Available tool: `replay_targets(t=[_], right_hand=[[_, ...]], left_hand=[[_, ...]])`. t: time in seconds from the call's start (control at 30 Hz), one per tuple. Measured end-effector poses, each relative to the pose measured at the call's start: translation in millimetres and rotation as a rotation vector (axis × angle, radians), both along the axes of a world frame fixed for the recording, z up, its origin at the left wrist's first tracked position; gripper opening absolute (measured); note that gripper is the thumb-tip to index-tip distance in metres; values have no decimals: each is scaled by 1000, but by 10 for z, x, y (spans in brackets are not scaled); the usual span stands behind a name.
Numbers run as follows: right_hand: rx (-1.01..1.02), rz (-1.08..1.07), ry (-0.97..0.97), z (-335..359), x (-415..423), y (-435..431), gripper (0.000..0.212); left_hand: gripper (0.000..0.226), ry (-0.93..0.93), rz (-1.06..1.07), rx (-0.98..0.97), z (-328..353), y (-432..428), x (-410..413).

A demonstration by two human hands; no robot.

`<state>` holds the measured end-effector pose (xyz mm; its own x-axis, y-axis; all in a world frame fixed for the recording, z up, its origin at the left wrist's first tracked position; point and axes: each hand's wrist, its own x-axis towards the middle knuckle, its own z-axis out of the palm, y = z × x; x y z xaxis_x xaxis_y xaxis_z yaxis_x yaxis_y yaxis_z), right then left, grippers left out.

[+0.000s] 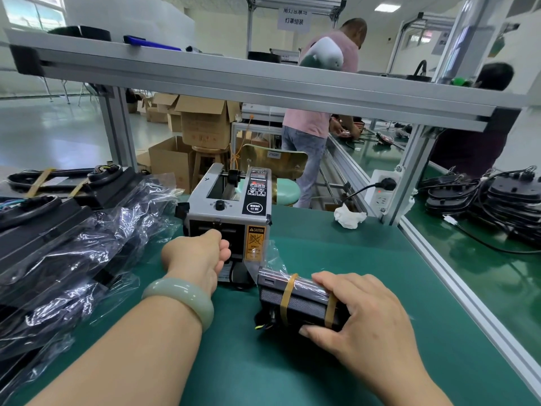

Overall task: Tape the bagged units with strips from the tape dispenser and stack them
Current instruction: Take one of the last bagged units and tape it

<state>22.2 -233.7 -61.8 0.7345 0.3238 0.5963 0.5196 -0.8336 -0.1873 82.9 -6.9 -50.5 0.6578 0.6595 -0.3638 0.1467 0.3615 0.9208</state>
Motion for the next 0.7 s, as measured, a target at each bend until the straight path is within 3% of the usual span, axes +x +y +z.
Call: replay_targets(t=[0.1, 0.5, 0.7], right_hand=[[0, -2, 3, 1, 3, -2, 68], [2, -7, 8, -1, 0, 6, 67], [-5, -22, 24, -5, -2, 11, 67]], left_hand=[[16, 6, -18, 26, -17, 27, -55], [18, -43, -152, -172, -95, 59, -202], [14, -27, -129, -137, -46, 83, -93]])
